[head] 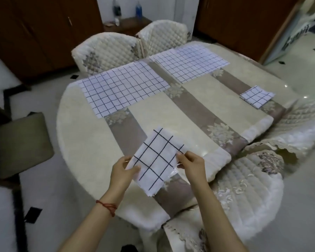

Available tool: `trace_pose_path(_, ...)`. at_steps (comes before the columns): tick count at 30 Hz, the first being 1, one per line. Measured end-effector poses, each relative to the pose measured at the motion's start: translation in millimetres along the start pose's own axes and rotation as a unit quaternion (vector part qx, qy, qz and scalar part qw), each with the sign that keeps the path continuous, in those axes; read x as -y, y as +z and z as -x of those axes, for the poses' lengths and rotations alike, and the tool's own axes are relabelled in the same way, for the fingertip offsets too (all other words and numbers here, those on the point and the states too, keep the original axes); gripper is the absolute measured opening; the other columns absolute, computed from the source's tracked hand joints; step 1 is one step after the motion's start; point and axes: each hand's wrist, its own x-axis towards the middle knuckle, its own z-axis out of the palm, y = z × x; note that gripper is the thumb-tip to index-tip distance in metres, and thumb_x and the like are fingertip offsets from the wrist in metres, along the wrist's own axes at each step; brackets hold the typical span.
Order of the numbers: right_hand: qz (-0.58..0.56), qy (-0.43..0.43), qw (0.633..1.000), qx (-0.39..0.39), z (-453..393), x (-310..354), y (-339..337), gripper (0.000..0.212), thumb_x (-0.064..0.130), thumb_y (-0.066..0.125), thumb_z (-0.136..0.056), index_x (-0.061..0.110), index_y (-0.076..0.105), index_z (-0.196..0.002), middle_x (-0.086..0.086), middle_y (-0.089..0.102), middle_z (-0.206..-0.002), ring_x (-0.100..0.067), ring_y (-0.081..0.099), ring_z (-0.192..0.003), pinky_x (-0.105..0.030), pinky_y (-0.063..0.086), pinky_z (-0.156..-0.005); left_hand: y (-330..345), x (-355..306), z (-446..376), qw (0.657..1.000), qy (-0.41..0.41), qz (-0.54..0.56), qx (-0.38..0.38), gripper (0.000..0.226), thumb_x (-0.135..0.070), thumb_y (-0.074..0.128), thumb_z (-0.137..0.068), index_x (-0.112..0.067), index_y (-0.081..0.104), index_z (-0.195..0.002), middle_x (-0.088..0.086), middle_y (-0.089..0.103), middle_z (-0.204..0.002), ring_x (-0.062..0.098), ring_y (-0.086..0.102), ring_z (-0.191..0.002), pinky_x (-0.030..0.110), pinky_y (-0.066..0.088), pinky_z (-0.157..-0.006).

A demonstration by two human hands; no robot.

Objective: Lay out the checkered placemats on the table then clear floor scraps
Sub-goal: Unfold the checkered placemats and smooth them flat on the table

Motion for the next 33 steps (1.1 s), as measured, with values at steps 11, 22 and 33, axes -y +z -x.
trace_pose_path(11, 0.174, -0.117, 0.978, 0.002, 53.1, 23.9, 31.7, 0.038, 0.024, 0.069, -0.077, 0.012, 0.045, -0.05, 0.007, 0.039, -0.047, -0.009, 0.034, -0.051, -0.026, 0.03, -0.053, 9.1, -31.2, 51.1, 0.991, 0.029, 0.07, 0.11, 0.011, -0.029, 0.057, -0.088, -0.022, 0.065, -0.084, 0.004, 0.068, -0.094, 0.023, 0.065, -0.098, 0.036, 0.055, -0.079)
trace_pose_path(22, 0.273, -0.173, 0.929, 0.183, 64.0, 36.3, 28.6, 0.026, 0.021, 0.076, -0.07, 0.025, 0.052, -0.061, 0.006, 0.055, -0.073, -0.013, 0.052, -0.071, -0.029, 0.044, -0.066, 0.0, -32.7, 62.7, 0.99, -0.031, 0.134, 0.034, 0.012, -0.006, 0.051, -0.085, -0.001, 0.06, -0.078, 0.016, 0.054, -0.076, 0.024, 0.056, -0.064, 0.025, 0.052, -0.055)
trace_pose_path(33, 0.252, -0.243, 0.916, 0.196, 12.6, 64.7, -43.3, 0.03, 0.016, 0.062, -0.084, 0.016, 0.042, -0.061, 0.006, 0.038, -0.05, -0.006, 0.035, -0.048, -0.015, 0.029, -0.046, 23.0, -26.3, 63.1, 0.976, 0.092, -0.073, -0.183, 0.013, -0.006, 0.056, -0.084, -0.012, 0.065, -0.077, 0.003, 0.064, -0.076, 0.022, 0.059, -0.078, 0.029, 0.042, -0.067)
